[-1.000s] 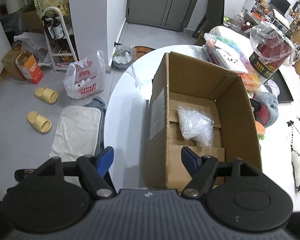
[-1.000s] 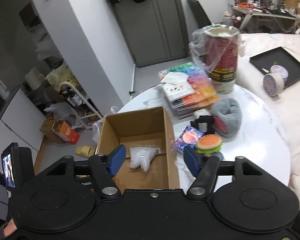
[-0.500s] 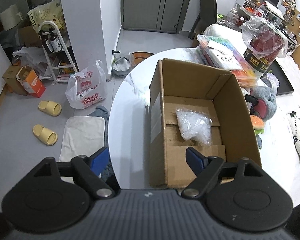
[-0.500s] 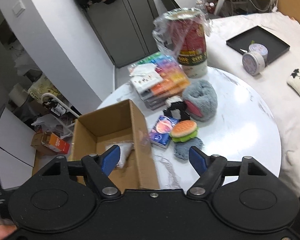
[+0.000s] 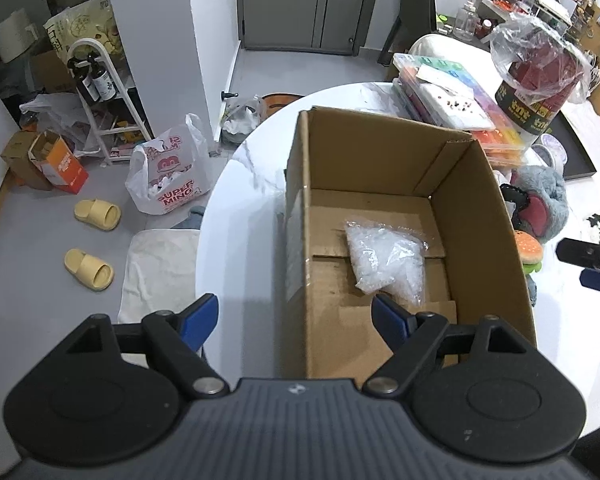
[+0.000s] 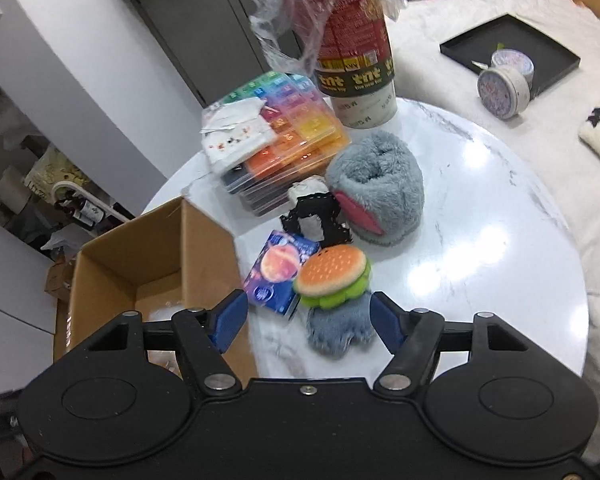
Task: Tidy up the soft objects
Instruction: 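Reach the right tool to the burger plush and grasp it, then carry the burger plush with the right tool into the box and release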
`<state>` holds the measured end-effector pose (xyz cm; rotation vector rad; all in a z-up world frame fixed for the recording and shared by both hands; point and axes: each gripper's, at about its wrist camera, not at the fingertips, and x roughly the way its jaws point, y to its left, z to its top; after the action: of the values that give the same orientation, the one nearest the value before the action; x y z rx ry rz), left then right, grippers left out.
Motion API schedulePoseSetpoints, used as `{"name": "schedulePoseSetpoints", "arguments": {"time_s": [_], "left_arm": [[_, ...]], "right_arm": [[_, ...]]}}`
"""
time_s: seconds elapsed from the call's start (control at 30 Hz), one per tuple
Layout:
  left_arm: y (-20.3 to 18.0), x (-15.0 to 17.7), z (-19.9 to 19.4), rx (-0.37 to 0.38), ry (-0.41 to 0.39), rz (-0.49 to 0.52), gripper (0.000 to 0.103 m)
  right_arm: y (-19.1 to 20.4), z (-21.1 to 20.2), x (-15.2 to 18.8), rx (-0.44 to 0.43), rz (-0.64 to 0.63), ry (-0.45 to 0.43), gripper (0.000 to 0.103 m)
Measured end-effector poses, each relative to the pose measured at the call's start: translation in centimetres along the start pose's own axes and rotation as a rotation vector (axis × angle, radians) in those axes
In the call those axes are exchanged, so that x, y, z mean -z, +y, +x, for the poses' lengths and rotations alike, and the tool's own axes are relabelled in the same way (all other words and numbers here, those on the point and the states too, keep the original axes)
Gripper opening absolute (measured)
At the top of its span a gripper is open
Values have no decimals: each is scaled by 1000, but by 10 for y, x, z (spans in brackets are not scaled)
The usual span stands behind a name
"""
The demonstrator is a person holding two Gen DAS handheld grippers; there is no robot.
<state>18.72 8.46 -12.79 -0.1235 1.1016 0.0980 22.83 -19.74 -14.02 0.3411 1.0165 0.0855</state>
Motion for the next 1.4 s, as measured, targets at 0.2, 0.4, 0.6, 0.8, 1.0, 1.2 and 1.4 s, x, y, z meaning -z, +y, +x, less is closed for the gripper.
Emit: {"name": "schedulePoseSetpoints", "arguments": {"time_s": [0.2, 0.4, 0.6, 0.8, 1.0, 1.2, 1.4], "left_arm": [[-10, -2, 7, -26, 13, 40, 83], [-16, -5, 12, -1, 39, 85, 83], [-21, -12, 10, -27, 2, 114, 83], [-24, -13, 8, -38, -3, 108, 83], [-25, -15, 7, -55, -4, 95, 82], [-17, -16, 6, -62, 3, 69, 81], [-6, -14, 0, -33, -19, 33, 73]], "right_arm": [[-16, 27, -3, 10, 83, 54, 67], [-21, 45, -12, 9, 147, 65, 58], [-24, 62, -14, -7, 191, 100, 22], [-46, 48, -4, -64, 252, 78, 6], [-51, 24, -3, -86, 247, 45, 6], [-46, -2, -9, -126, 232, 7, 6], [-25, -21, -16, -156, 170, -20, 6]]}}
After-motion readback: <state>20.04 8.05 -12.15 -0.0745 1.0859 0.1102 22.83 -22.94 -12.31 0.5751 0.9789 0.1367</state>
